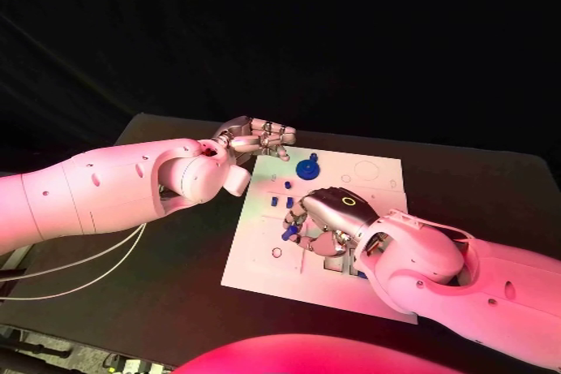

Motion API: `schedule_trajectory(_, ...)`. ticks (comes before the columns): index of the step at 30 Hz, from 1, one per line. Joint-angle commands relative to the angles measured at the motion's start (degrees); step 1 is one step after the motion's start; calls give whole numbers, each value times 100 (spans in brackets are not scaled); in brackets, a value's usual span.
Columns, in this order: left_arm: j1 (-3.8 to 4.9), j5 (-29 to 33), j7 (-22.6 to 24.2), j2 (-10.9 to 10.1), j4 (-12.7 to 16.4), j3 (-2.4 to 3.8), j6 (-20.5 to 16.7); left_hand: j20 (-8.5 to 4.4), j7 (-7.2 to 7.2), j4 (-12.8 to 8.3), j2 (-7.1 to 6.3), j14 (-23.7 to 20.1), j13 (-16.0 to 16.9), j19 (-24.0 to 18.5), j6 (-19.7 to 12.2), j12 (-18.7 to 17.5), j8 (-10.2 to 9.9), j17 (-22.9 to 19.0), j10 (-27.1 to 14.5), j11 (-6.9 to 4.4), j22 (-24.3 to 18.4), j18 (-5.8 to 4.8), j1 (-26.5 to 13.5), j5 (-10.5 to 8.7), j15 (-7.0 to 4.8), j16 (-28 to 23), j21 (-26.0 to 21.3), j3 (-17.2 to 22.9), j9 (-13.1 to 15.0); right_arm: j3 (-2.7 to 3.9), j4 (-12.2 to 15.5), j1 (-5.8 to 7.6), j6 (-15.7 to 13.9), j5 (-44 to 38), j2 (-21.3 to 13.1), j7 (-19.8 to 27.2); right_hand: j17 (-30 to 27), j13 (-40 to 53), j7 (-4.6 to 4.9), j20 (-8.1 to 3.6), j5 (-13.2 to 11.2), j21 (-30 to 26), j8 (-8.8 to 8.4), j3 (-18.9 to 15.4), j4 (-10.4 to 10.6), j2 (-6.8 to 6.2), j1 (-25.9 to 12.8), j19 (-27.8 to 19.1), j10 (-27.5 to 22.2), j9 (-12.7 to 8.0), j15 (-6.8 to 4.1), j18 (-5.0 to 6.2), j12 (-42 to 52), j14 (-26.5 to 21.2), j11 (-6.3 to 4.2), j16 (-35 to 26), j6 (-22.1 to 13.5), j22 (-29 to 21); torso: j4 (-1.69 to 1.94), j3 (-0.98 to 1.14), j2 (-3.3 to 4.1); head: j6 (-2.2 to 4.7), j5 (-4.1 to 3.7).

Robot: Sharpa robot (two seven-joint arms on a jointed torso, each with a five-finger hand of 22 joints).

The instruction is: Assemble the parts on the task board

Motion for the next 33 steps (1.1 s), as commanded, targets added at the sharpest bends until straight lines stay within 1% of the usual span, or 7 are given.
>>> schedule_trajectory(1, 3, -8, 15, 11, 22, 3, 99, -6, -18, -36, 59, -30, 9, 26, -25, 35, 21, -5, -29, -4, -6, 62, 16, 0, -4, -14, -30, -7, -7, -25, -124, -57, 72, -197, 97, 90, -10, 1, 9, 5, 19, -33, 13, 30, 3, -21, -19, 25, 29, 73, -42, -101, -29, 275, 2, 21, 40, 625, 0, 2, 5, -22, 43)
schedule_trajectory(3, 3, -8, 15, 11, 23, 2, 97, -6, -18, -36, 59, -30, 9, 26, -25, 35, 21, -5, -29, -4, -6, 62, 16, 0, -4, -14, -30, -7, -7, -38, -199, -101, 90, -223, 162, 92, -7, 0, 11, 5, 19, -42, 12, 32, 3, -22, -20, 21, 28, 73, -42, -99, -31, 276, 3, 23, 39, 622, -7, 4, 4, -33, 69)
schedule_trajectory(6, 4, -8, 14, 13, 23, 2, 97, -6, -18, -36, 59, -30, 9, 26, -25, 35, 21, -5, -29, -4, -6, 62, 16, 0, -4, -14, -30, -7, -7, -52, -300, -153, 81, -240, 245, 110, -6, -1, 15, 5, 20, -48, 8, 39, 1, -22, -22, 19, 23, 73, -41, -98, -37, 276, 7, 23, 33, 620, -2, 6, 3, -48, 86)
schedule_trajectory(11, 4, -8, 12, 17, 24, 2, 100, -6, -18, -36, 59, -30, 9, 26, -25, 35, 21, -5, -29, -4, -6, 62, 16, 0, -4, -14, -30, -7, -7, -67, -382, -194, 72, -247, 330, 134, -6, -2, 16, 5, 20, -49, 8, 40, 1, -22, -22, 18, 23, 73, -41, -97, -38, 276, 7, 24, 32, 620, -1, 6, 2, -62, 99)
schedule_trajectory(16, 4, -8, 11, 21, 22, 2, 100, -6, -18, -36, 59, -30, 9, 26, -25, 35, 21, -5, -29, -4, -6, 62, 16, 0, -4, -14, -30, -7, -7, -76, -415, -227, 75, -249, 389, 151, -4, -3, 19, 5, 21, -48, 5, 46, 0, -22, -24, 19, 19, 72, -39, -98, -43, 276, 10, 25, 27, 621, -6, 6, 2, -71, 115)
schedule_trajectory(20, 4, -8, 9, 23, 21, 2, 103, -6, -18, -36, 59, -30, 9, 26, -25, 35, 21, -5, -29, -4, -6, 62, 16, 0, -4, -14, -30, -7, -7, -81, -421, -262, 93, -250, 421, 164, 0, -3, 20, 5, 21, -44, 4, 50, -2, -21, -23, 21, 18, 73, -38, -99, -44, 277, 10, 28, 26, 623, -3, 6, 3, -89, 136)
schedule_trajectory(33, 4, -8, 2, 12, 25, 2, 102, -6, -18, -36, 59, -30, 9, 26, -25, 35, 21, -5, -29, -4, -6, 62, 16, 0, -4, -14, -30, -7, -7, -104, -507, -304, 282, -249, 463, 139, -6, -3, 21, 6, 20, -56, 3, 54, -4, -21, -23, 16, 18, 73, -37, -97, -47, 276, 12, 24, 25, 619, -5, 3, 4, -120, 160)
